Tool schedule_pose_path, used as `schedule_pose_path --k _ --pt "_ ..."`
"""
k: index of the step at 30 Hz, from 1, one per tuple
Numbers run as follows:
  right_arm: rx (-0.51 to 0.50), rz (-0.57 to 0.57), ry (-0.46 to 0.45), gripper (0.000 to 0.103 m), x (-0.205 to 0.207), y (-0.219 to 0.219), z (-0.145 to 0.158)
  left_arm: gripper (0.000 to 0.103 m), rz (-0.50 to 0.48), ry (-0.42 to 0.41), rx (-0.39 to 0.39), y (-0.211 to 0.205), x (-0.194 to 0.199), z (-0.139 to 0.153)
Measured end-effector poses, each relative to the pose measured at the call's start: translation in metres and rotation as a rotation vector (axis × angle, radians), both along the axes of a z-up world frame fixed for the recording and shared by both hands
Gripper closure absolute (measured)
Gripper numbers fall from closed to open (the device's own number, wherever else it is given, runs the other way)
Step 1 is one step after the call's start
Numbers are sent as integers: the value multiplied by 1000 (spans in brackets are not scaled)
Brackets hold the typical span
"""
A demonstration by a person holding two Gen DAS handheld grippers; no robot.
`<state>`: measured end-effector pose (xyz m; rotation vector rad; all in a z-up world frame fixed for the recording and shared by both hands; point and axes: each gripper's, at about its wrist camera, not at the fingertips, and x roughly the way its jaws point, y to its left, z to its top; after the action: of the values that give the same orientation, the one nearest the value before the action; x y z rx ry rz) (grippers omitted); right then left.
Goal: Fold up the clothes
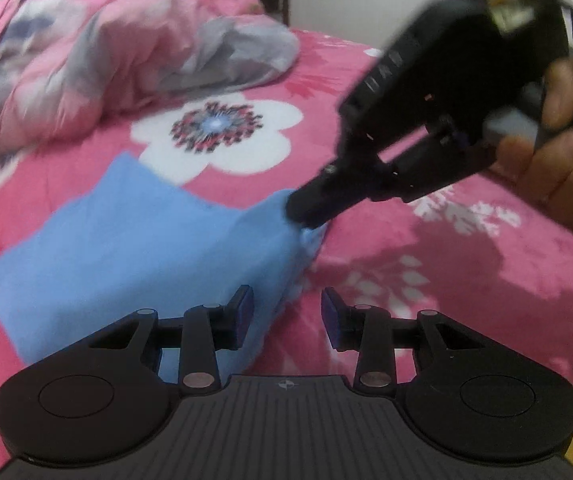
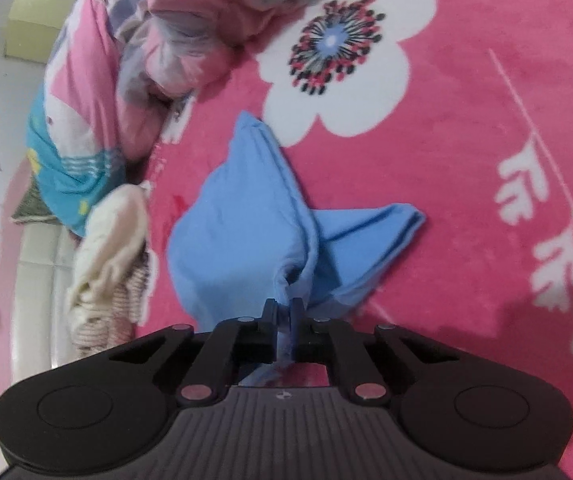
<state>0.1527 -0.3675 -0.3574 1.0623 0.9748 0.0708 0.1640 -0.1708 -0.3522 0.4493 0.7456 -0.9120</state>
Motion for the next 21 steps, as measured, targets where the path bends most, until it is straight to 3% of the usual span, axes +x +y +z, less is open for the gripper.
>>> schedule_pose_path --k 2,6,7,9,10,15,19,21 --pt "34 6 -25 98 4 -1 1 66 5 -40 14 -10 3 -1" --pt "119 15 -54 98 13 -6 0 67 100 -7 -43 -10 18 6" --pt "146 10 -58 98 14 -8 -2 68 129 10 -70 -6 23 9" --pt "199 1 -67 98 18 -12 -4 87 190 57 -124 3 32 12" --pt "226 -4 -71 97 20 -14 -6 91 221 85 -148 7 37 13" --pt "341 -128 -92 94 8 -36 -13 96 350 195 -235 27 59 16" --pt "331 -184 -50 92 1 -47 -20 98 437 273 -310 41 72 16" --pt "331 -186 -26 86 1 -46 -24 100 477 299 -349 47 76 18"
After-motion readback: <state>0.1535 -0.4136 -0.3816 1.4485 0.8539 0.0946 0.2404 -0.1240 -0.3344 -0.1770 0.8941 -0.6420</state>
